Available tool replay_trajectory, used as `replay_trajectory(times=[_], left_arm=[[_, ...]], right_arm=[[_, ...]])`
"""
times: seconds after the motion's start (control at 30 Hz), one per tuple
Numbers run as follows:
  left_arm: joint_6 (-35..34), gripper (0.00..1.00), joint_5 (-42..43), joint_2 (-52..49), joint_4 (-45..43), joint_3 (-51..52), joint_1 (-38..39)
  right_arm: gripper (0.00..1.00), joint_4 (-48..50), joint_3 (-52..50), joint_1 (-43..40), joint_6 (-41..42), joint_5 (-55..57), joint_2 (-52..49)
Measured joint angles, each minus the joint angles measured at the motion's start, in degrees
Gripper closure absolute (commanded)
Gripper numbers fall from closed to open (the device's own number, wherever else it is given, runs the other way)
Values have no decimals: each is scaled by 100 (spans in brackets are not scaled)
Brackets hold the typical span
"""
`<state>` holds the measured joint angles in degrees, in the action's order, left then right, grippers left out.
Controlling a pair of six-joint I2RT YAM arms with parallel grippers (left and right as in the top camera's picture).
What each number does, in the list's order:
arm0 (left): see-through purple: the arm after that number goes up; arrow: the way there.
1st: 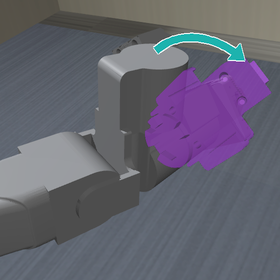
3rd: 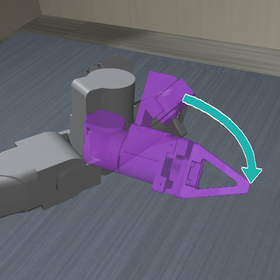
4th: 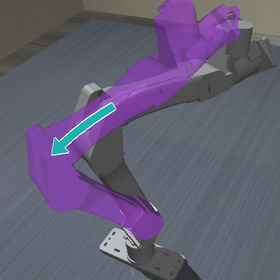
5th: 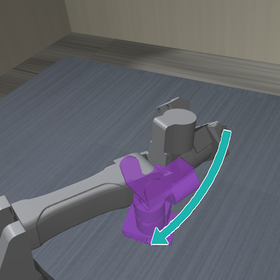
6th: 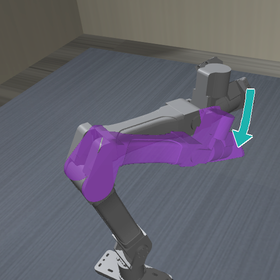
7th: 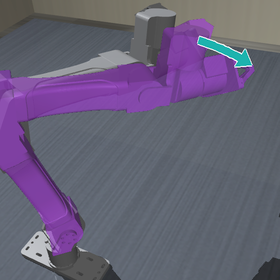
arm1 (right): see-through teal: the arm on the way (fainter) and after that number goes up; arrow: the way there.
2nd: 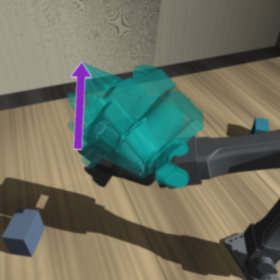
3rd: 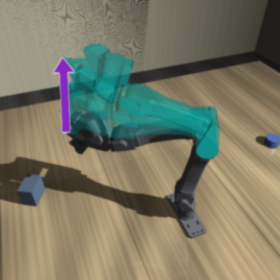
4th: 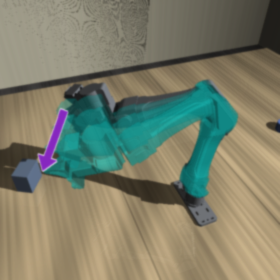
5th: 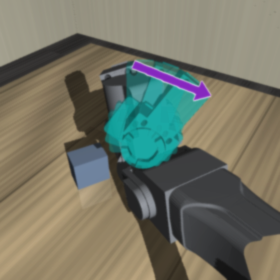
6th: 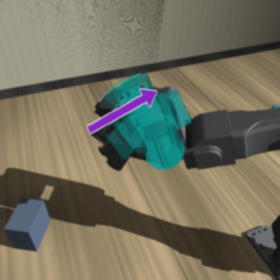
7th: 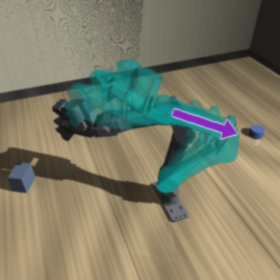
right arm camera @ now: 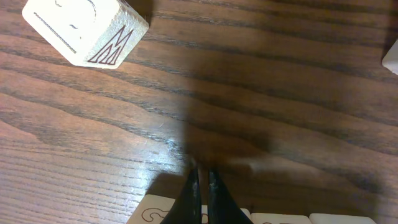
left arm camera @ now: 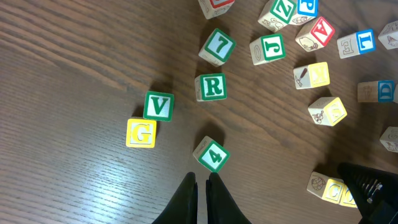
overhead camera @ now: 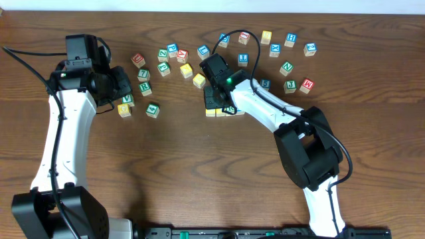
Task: Spell out CORL
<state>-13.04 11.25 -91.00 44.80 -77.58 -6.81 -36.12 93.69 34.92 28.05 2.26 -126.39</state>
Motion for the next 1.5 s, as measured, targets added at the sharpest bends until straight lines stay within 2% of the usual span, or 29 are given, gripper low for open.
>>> replay_trajectory(times=[0.33,0.63,1.1,1.5], left_arm=[[0,92,0,0,0,0,0],[2,92,0,0,-2,0,0],[0,92,-201,0,-170,0,-13],[0,92,-566,0,-151,0,-640]], right_arm=[[99,2,0,0,0,9,0],[94,232,164,0,-11,-11,0],[94,232,490,136,-260,-754,0],[96,232,452,437,-289,-828,0]])
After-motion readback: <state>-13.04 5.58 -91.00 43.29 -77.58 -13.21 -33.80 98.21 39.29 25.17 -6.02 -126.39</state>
